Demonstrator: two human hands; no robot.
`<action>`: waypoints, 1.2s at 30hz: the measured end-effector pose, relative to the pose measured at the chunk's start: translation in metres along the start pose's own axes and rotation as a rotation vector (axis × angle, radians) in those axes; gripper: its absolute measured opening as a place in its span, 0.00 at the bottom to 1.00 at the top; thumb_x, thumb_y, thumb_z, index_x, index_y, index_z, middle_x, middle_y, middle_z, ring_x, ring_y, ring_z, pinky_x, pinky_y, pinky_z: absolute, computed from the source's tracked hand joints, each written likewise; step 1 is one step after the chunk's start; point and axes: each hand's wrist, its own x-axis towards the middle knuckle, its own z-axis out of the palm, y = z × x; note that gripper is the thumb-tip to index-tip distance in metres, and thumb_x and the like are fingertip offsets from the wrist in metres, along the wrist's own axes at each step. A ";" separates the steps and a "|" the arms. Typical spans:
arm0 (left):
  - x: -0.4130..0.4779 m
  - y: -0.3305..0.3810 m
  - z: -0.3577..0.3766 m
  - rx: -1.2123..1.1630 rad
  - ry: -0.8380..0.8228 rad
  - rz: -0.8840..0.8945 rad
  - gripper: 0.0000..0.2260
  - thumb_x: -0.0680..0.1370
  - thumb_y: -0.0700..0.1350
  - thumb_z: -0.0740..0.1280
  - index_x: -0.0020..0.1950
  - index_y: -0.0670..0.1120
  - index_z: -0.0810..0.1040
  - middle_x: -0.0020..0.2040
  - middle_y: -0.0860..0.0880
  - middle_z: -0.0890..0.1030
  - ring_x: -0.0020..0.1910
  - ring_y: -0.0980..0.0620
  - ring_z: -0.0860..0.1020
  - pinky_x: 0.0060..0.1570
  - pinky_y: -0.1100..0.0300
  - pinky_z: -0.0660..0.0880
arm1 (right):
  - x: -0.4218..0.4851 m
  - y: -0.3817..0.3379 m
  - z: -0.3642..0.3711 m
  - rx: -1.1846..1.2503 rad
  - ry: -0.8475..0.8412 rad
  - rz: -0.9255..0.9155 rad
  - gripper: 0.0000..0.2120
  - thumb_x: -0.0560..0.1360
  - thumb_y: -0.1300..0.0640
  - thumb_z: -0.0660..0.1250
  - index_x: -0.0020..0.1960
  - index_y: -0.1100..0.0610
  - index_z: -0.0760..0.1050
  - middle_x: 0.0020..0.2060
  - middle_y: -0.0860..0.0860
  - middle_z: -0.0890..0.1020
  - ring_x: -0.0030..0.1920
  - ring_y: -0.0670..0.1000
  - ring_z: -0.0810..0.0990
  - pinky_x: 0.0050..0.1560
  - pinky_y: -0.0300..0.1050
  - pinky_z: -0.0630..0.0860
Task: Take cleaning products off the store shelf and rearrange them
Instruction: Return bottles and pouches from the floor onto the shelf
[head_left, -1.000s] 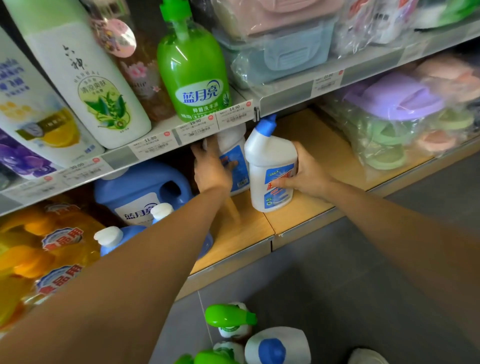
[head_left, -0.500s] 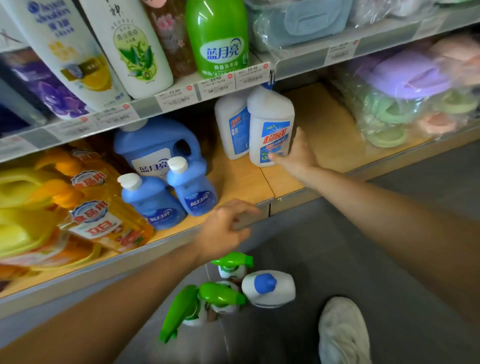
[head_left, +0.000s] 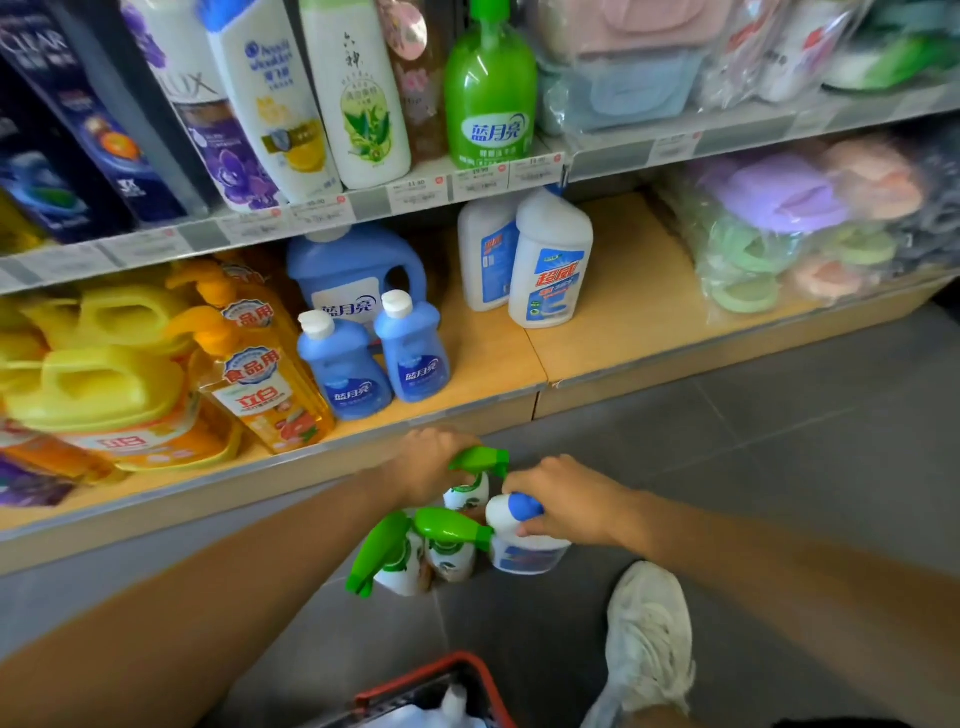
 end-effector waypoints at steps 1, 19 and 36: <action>-0.001 0.003 -0.004 -0.002 0.035 -0.010 0.21 0.80 0.53 0.69 0.72 0.52 0.72 0.67 0.48 0.78 0.67 0.44 0.75 0.62 0.51 0.71 | -0.002 0.004 -0.002 0.046 0.011 0.009 0.10 0.73 0.51 0.74 0.52 0.52 0.78 0.46 0.52 0.83 0.48 0.56 0.80 0.46 0.50 0.75; 0.058 0.016 -0.166 -0.014 0.570 -0.009 0.22 0.80 0.49 0.69 0.73 0.48 0.71 0.57 0.43 0.78 0.56 0.38 0.78 0.48 0.50 0.72 | -0.004 0.060 -0.211 0.715 0.717 -0.023 0.14 0.72 0.63 0.77 0.55 0.65 0.80 0.45 0.55 0.80 0.46 0.50 0.75 0.50 0.49 0.73; 0.059 -0.014 -0.133 0.284 0.600 -0.110 0.39 0.77 0.46 0.69 0.83 0.47 0.52 0.81 0.43 0.58 0.76 0.39 0.62 0.65 0.43 0.71 | 0.079 0.065 -0.190 0.620 0.844 0.387 0.26 0.75 0.52 0.73 0.70 0.56 0.70 0.66 0.55 0.70 0.67 0.57 0.68 0.67 0.52 0.69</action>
